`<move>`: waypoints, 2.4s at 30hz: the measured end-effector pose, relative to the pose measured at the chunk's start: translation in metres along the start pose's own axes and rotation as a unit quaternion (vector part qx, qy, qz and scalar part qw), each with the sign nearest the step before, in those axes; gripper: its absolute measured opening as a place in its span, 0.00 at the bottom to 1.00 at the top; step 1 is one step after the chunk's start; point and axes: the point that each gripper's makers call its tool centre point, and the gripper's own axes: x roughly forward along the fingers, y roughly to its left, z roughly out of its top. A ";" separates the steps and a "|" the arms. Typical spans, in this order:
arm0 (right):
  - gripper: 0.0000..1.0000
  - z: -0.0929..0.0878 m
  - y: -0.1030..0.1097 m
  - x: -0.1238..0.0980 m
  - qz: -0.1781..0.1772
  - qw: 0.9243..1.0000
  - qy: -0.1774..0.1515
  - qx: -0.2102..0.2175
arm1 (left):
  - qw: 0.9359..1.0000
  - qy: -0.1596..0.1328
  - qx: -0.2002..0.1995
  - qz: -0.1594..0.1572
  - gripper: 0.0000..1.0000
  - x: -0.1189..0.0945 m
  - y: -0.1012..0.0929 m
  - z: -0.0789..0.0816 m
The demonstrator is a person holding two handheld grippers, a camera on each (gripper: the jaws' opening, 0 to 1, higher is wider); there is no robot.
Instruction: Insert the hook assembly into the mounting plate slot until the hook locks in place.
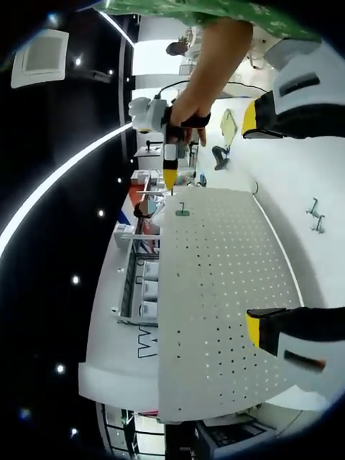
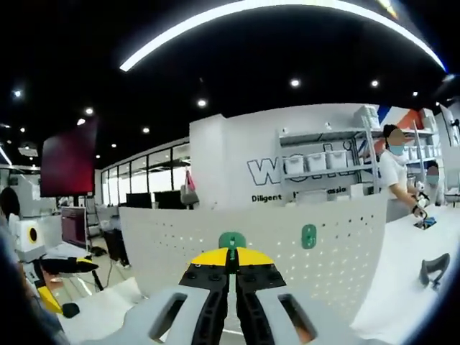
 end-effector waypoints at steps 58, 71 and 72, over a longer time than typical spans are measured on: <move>0.00 -0.019 -0.063 0.092 -0.079 0.997 0.013 -0.023 | 0.999 0.033 -0.008 0.028 0.96 0.002 0.033 -0.021; 0.00 -0.027 -0.062 0.092 -0.079 0.996 0.019 -0.030 | 0.999 0.035 -0.008 0.025 0.95 0.003 0.034 -0.023; 0.00 -0.028 -0.062 0.092 -0.079 0.996 0.020 -0.029 | 0.999 0.035 -0.009 0.024 0.94 0.003 0.034 -0.023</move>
